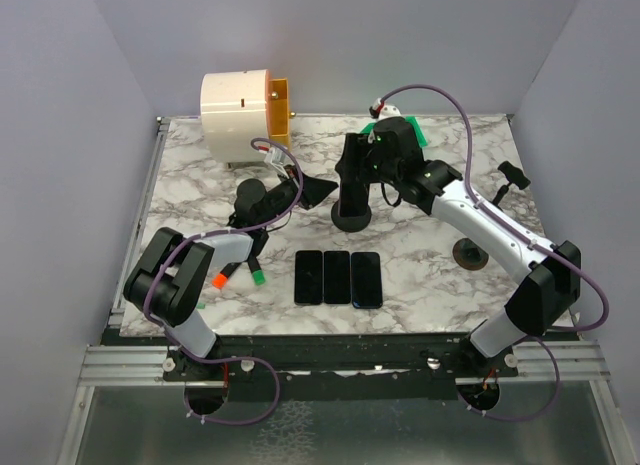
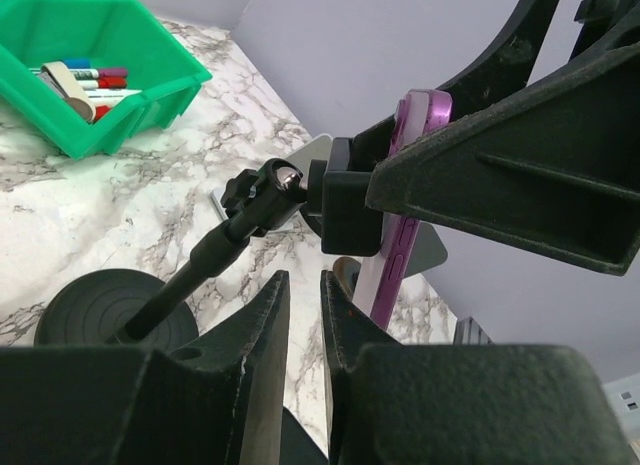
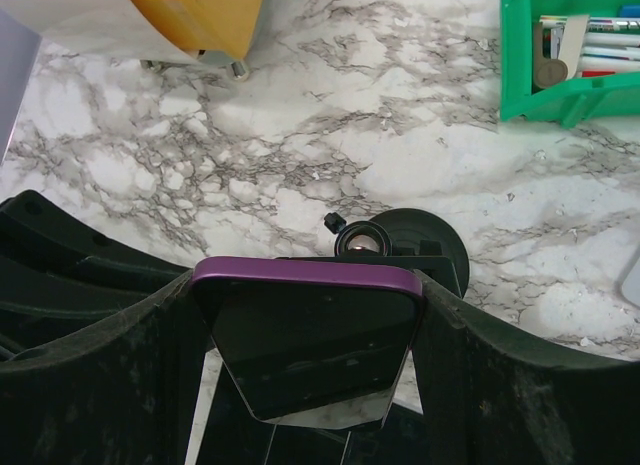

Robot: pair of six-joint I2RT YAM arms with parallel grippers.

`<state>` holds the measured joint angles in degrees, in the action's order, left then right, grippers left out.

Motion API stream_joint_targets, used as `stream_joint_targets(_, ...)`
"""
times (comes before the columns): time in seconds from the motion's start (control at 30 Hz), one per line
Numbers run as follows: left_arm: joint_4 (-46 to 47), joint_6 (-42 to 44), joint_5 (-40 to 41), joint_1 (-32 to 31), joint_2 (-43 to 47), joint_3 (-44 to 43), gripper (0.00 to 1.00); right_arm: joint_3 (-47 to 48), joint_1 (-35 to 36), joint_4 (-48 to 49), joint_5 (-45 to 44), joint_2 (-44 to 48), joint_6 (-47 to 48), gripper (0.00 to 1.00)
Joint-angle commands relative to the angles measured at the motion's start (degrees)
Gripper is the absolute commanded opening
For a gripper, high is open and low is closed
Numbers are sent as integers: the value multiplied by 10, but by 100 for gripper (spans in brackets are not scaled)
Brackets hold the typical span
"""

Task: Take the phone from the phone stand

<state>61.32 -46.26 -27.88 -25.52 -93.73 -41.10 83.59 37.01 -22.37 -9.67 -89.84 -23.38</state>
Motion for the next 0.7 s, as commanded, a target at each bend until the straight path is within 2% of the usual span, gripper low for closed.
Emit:
stream_joint_targets(0.0, 6, 7, -3, -1, -2, -6, 18, -2, -4, 21, 15, 22, -3, 0)
stream_joint_targets(0.2, 5, 8, -1, -1, 0, -3, 22, -5, -4, 29, 25, 26, -4, 0)
stream_joint_targets(0.4, 0, 10, 11, -1, 10, 3, 42, -9, -5, 45, 47, 40, -3, 0)
stream_joint_targets(0.67, -27, 25, 58, -1, 44, 19, 57, -2, -5, 50, 90, 63, -4, 0)
